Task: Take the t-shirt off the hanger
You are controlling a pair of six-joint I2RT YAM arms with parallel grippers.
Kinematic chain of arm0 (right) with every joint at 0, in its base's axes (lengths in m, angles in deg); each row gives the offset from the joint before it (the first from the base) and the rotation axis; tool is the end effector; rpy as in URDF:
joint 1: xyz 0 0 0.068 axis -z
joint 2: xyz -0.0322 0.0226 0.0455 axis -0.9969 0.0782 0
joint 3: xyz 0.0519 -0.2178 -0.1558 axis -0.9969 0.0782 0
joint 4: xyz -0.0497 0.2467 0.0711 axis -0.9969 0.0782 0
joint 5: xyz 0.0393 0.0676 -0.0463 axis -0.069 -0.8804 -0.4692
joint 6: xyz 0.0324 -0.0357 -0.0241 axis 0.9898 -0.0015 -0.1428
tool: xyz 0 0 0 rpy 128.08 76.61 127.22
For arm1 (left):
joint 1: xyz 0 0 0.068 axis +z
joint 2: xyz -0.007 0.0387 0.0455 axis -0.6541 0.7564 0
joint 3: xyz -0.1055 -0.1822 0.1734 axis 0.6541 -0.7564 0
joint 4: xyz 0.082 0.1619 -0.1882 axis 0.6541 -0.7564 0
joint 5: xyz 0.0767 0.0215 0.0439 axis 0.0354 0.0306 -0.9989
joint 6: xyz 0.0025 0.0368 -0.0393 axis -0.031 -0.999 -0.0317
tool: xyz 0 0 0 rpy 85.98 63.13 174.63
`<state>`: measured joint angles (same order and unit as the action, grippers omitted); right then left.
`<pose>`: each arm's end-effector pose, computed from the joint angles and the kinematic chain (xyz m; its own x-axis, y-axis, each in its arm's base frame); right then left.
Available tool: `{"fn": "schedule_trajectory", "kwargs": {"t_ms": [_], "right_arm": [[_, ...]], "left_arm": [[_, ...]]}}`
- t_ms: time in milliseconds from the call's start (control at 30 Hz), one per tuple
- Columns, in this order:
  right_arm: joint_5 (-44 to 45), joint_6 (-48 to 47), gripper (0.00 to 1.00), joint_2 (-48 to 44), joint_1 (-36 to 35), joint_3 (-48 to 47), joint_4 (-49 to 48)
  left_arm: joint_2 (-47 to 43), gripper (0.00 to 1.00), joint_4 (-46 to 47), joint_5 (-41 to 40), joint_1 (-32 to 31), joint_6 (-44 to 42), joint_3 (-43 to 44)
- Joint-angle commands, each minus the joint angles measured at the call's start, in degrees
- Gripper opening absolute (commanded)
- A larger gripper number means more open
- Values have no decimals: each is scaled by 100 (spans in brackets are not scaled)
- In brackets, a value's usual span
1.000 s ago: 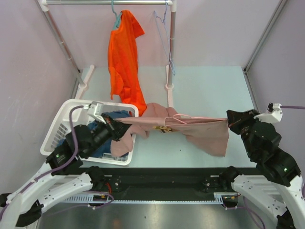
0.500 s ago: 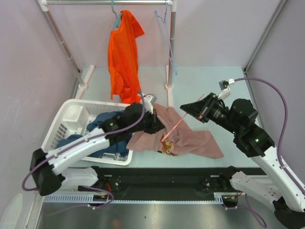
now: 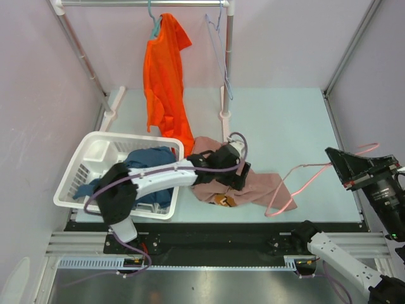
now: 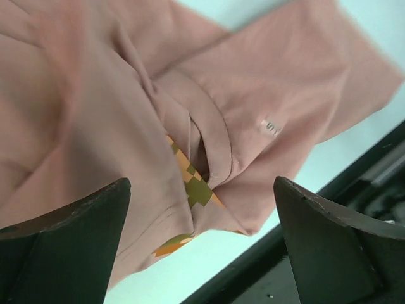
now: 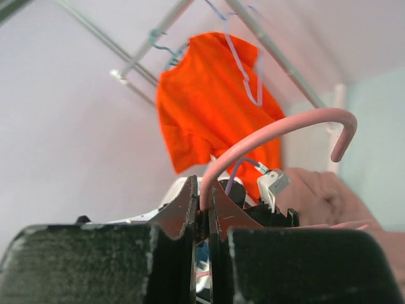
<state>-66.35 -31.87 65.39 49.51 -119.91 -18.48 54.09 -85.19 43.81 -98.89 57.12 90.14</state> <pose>-0.0121 -0.0196 0.5014 -0.1246 0.6864 -0.7165 -0.3835 0.6327 0.6728 0.1955 -0.3092 0.2436 -0.7290 0.2734 -0.6276 0.5435 0.7885 -0.2877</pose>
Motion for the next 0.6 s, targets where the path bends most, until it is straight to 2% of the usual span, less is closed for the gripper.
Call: {"fn": "schedule_trajectory", "kwargs": {"t_ms": [0, 200, 333, 400, 433, 500, 533, 567], "right_arm": [[744, -186, 0, -46, -248, 240, 904], [859, 112, 0, -275, -547, 636, 922], [859, 165, 0, -372, -591, 716, 922], [859, 157, 0, -390, -600, 716, 939], [885, 165, 0, -407, -600, 716, 948], [894, 174, 0, -434, -600, 733, 940], [920, 174, 0, -460, -600, 742, 948], [938, 183, 0, -478, -600, 759, 948]], "left_arm": [[758, 100, -166, -587, -531, -416, 446], [1689, 100, 159, -561, -761, -391, 772], [2173, 99, 37, -868, -761, -390, 974], [2201, 80, 71, -982, -753, -460, 948], [2139, 57, 45, -1087, -744, -487, 939], [1825, 39, -112, -1404, -691, -583, 912], [1648, 24, -165, -1466, -613, -636, 895], [1473, 17, -218, -1519, -560, -723, 851]]}}
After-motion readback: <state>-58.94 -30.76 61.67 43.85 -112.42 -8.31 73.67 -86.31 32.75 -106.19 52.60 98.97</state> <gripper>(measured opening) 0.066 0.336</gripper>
